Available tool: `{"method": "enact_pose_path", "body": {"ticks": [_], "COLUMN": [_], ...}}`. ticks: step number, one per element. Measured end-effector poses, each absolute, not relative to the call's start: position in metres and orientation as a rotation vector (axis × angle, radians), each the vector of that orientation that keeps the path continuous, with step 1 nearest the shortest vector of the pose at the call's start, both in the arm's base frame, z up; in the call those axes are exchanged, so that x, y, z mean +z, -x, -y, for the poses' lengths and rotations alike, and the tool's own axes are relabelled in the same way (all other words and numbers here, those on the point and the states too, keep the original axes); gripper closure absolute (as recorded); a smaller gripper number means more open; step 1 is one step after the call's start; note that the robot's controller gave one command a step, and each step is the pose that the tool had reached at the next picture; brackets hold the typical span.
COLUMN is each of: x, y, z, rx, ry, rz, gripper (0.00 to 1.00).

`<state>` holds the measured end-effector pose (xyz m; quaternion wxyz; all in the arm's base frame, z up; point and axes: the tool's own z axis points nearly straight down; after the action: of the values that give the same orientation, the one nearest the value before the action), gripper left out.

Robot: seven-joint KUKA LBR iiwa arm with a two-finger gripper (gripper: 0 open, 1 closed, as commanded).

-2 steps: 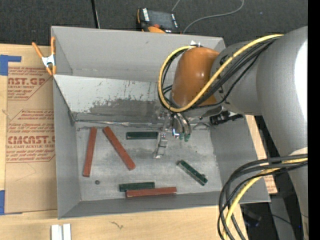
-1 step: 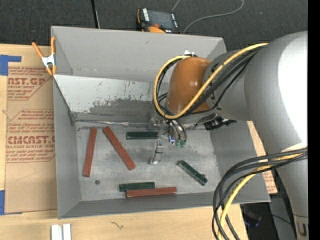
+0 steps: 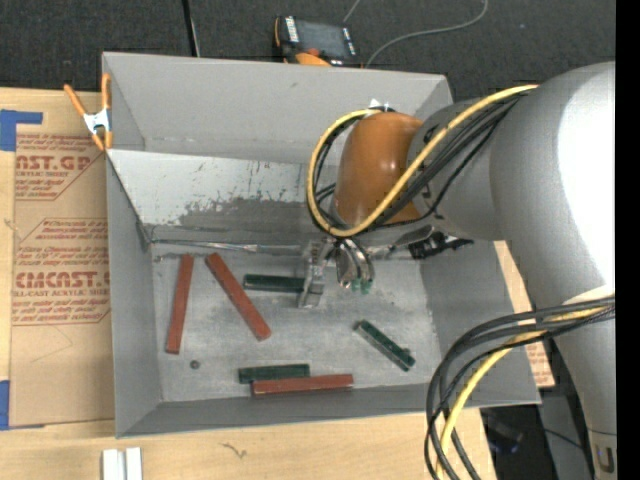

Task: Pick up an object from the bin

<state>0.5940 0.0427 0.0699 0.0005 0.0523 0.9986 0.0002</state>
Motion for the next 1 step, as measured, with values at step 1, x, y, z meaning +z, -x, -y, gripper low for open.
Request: {"method": "enact_pose_path", "body": {"ticks": [1], "x": [0.1923], "y": [-0.5779], "z": [-0.0651], "rx": [0.002], "ry": [0.087], "rz": [-3.131], "gripper": [1.00]}}
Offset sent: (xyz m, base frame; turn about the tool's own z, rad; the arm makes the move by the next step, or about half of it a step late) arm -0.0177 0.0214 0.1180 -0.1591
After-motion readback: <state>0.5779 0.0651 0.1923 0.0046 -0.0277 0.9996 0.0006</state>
